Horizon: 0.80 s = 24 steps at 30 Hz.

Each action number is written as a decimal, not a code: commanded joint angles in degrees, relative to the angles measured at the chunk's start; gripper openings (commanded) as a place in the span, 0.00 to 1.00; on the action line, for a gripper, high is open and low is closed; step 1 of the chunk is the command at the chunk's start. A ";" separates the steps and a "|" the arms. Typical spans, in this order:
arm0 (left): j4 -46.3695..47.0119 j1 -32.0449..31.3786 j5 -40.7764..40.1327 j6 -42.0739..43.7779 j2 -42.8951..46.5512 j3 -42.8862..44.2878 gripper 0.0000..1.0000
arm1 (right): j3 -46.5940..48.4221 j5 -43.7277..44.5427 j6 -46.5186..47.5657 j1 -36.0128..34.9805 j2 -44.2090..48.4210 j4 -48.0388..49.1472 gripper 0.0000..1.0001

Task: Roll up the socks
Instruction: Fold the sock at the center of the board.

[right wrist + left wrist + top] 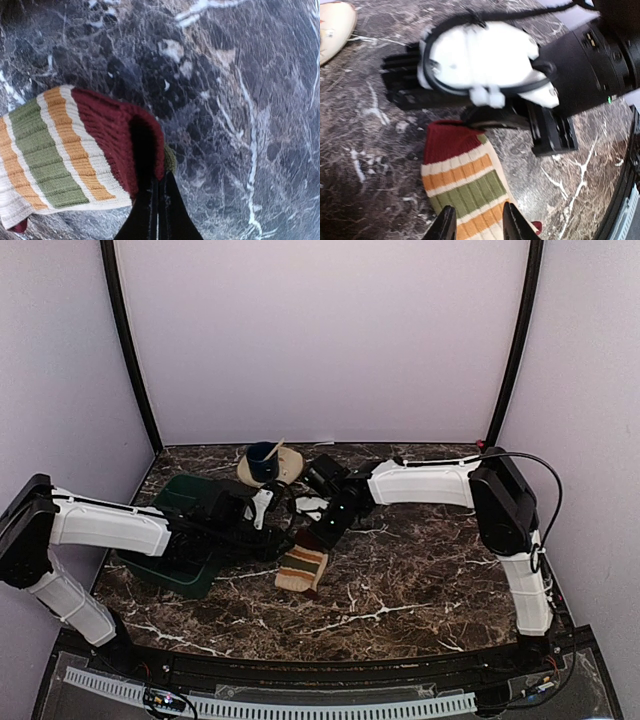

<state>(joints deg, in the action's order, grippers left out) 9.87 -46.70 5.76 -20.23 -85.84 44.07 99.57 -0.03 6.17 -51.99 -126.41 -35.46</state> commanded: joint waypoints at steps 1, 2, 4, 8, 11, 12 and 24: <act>2.05 -1.97 3.13 2.70 -0.32 -0.98 0.33 | -1.92 0.17 -2.31 0.50 4.48 1.94 0.00; 2.27 -2.38 3.48 2.92 -0.37 -1.13 0.34 | -2.20 0.13 -2.45 0.56 4.75 2.05 0.00; 2.41 -3.03 3.85 3.16 -0.49 -1.39 0.33 | -2.63 0.14 -2.78 0.64 5.06 2.22 0.00; 2.90 -4.35 4.84 3.59 -1.07 -1.89 0.33 | -3.10 0.03 -3.30 0.81 5.36 2.50 0.00; 2.72 -5.57 4.89 3.56 -1.65 -2.01 0.31 | -3.49 -0.05 -3.68 1.05 5.73 2.78 0.00; 2.60 -5.93 4.70 3.61 -1.75 -2.12 0.31 | -3.98 -0.05 -3.79 1.16 6.00 3.02 0.00; 2.68 -7.44 2.15 2.83 -5.16 -2.55 0.30 | -6.24 -0.66 -4.83 2.11 7.47 3.46 0.00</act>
<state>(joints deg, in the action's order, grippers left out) 12.05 -53.67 9.13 -17.58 -90.08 41.93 94.32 -0.19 2.31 -50.43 -122.10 -33.17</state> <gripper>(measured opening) 0.305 0.008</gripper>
